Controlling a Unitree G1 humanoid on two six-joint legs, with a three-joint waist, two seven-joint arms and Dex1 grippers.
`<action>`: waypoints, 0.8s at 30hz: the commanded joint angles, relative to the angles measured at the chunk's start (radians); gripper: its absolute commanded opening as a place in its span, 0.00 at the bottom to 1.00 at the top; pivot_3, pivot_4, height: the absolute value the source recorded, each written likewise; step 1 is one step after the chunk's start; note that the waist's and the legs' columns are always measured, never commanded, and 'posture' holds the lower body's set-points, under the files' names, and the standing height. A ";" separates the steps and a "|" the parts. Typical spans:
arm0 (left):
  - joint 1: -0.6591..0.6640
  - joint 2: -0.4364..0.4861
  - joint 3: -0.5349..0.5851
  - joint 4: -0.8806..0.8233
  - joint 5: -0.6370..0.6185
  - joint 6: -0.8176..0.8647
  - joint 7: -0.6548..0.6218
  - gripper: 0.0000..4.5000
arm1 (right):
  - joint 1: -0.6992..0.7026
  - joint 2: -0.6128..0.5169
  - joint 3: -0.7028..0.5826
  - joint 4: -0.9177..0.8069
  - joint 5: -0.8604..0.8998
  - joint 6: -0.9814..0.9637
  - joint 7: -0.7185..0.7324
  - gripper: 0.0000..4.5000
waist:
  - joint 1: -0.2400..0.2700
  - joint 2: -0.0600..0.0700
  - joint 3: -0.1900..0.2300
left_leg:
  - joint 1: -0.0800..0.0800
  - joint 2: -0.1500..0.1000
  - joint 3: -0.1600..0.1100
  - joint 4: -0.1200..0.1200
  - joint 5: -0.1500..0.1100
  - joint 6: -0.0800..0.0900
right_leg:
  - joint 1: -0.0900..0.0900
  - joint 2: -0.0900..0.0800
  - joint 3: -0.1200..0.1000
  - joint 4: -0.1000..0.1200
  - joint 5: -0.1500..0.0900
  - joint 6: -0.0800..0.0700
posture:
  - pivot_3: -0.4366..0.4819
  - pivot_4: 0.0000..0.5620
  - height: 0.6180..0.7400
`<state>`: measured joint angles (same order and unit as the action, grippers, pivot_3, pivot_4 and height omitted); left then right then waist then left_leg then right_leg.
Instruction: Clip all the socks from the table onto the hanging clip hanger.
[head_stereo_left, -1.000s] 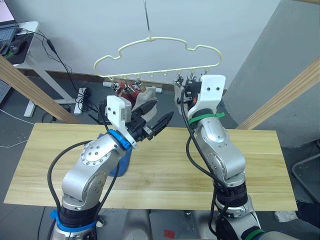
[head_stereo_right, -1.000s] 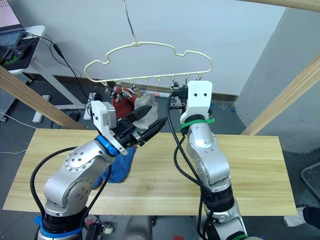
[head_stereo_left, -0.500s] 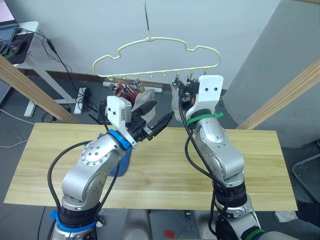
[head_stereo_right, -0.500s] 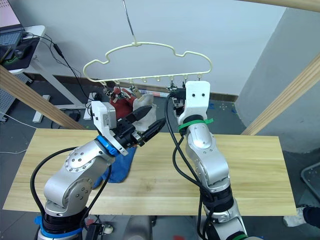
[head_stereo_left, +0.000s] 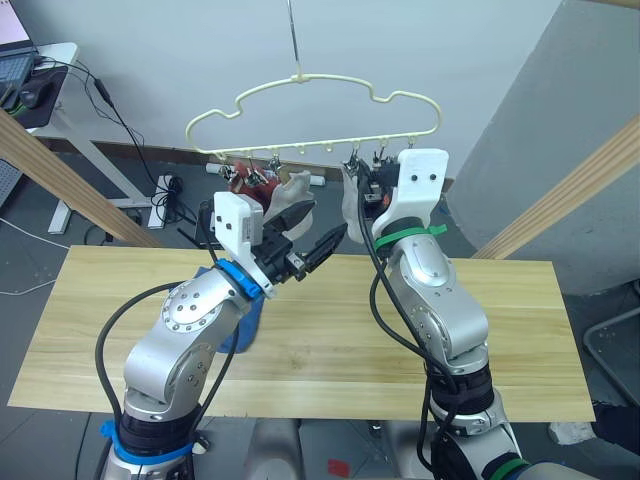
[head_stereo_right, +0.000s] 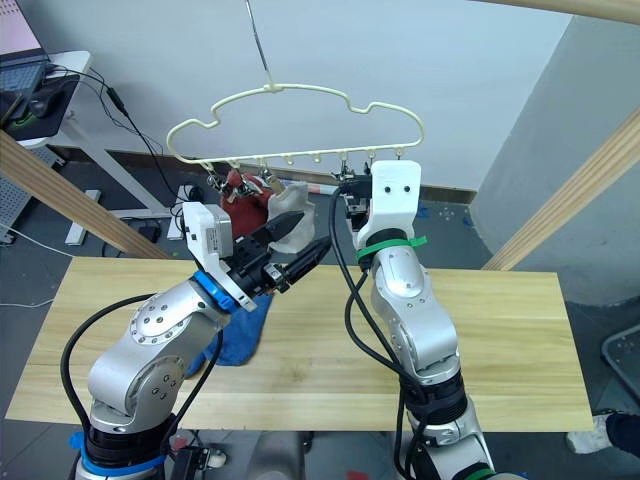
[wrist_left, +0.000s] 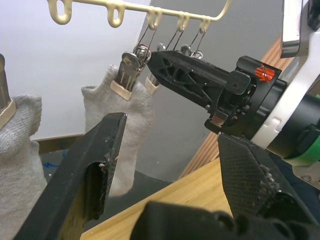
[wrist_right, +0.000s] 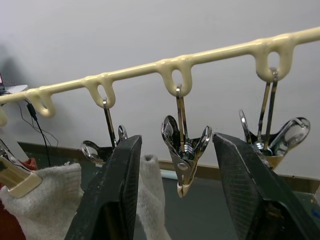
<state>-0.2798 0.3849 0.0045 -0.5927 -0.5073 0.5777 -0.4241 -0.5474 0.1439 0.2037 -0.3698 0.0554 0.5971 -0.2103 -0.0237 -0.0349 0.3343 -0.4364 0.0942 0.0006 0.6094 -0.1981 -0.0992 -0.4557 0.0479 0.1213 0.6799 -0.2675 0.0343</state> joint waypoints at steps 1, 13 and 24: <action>0.002 -0.005 -0.006 -0.041 0.000 -0.024 -0.001 0.73 | -0.023 0.056 0.018 -0.023 0.004 -0.031 0.011 0.52 | 0.000 0.000 0.000 | 0.000 0.000 0.000 0.000 0.000 0.000 | 0.000 0.000 0.000 0.000 0.000 0.000 | 0.61 0.58 1.00; 0.009 -0.007 -0.007 -0.052 -0.001 -0.022 0.004 0.73 | -0.025 0.062 0.028 -0.019 0.018 -0.049 0.037 0.52 | 0.001 0.000 0.000 | 0.000 0.000 0.000 0.000 0.000 0.000 | 0.000 0.000 0.000 0.000 0.000 0.000 | 0.61 0.58 1.00; 0.010 -0.012 -0.006 -0.062 -0.001 -0.015 0.013 0.73 | -0.022 0.074 0.027 -0.009 0.037 -0.049 0.043 0.52 | 0.005 0.000 0.000 | 0.000 0.000 0.000 0.000 0.000 0.000 | 0.000 0.000 0.000 0.000 0.001 -0.001 | 0.62 0.59 1.00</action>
<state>-0.2761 0.3772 0.0040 -0.5964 -0.5071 0.5776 -0.4203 -0.5475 0.1443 0.2196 -0.3626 0.0797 0.5736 -0.1746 -0.0190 -0.0352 0.3341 -0.4364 0.0943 0.0002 0.6097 -0.1981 -0.0992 -0.4553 0.0479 0.1209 0.6803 -0.2667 0.0330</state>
